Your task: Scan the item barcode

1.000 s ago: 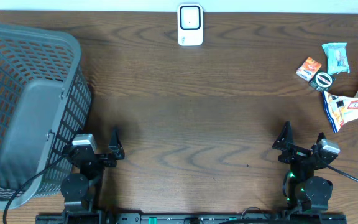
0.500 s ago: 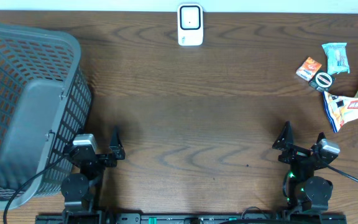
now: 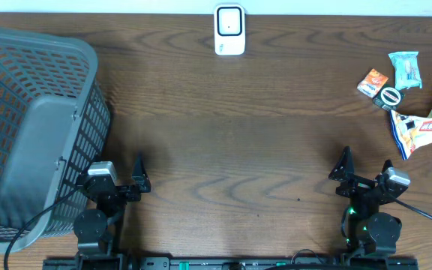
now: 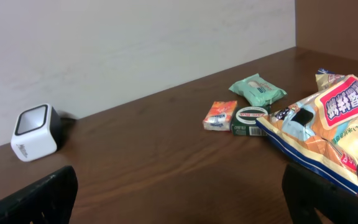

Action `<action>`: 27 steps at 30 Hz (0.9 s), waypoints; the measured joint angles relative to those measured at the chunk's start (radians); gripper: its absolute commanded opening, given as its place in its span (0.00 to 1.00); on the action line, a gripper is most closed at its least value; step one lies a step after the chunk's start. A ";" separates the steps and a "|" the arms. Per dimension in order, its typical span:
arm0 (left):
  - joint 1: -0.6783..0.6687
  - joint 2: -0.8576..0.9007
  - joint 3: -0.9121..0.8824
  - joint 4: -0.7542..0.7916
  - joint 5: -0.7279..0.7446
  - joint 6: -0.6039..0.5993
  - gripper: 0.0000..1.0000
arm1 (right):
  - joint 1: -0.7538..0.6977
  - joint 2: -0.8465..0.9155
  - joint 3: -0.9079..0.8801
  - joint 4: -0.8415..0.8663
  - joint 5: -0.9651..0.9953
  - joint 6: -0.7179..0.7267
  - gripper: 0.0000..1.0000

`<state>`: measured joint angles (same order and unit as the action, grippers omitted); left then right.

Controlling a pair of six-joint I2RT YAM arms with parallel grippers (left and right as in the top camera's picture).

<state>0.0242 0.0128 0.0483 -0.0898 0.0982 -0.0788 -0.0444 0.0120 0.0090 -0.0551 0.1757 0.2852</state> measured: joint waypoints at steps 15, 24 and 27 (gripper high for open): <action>0.000 0.000 0.000 0.000 0.000 0.000 0.98 | 0.000 0.000 0.000 -0.002 -0.025 -0.161 0.99; 0.000 0.000 0.000 0.000 0.000 0.000 0.98 | 0.000 0.000 0.000 -0.005 -0.051 -0.358 0.99; 0.000 0.000 0.000 0.000 0.000 0.000 0.98 | 0.000 0.000 0.000 -0.005 -0.053 -0.375 0.99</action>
<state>0.0242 0.0128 0.0483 -0.0898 0.0982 -0.0788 -0.0444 0.0120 0.0090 -0.0601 0.1230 -0.0902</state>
